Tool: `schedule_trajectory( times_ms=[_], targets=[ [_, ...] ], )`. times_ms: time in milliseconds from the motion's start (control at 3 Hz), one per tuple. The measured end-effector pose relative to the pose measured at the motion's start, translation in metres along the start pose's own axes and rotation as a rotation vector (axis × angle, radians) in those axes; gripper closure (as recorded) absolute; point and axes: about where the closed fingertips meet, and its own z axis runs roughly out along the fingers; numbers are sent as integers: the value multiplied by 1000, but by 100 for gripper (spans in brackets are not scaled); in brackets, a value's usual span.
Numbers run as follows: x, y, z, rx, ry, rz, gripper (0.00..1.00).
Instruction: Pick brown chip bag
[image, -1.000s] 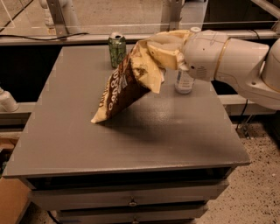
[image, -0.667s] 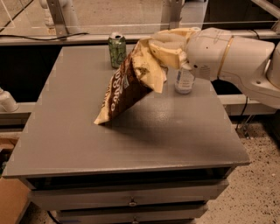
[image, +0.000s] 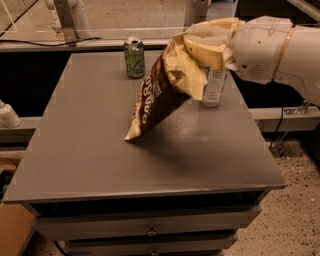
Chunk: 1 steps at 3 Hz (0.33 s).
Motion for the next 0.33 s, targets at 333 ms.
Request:
schedule_trajectory(
  times_ms=[333],
  targets=[
    [0, 0, 0, 0, 0, 0, 100]
  ],
)
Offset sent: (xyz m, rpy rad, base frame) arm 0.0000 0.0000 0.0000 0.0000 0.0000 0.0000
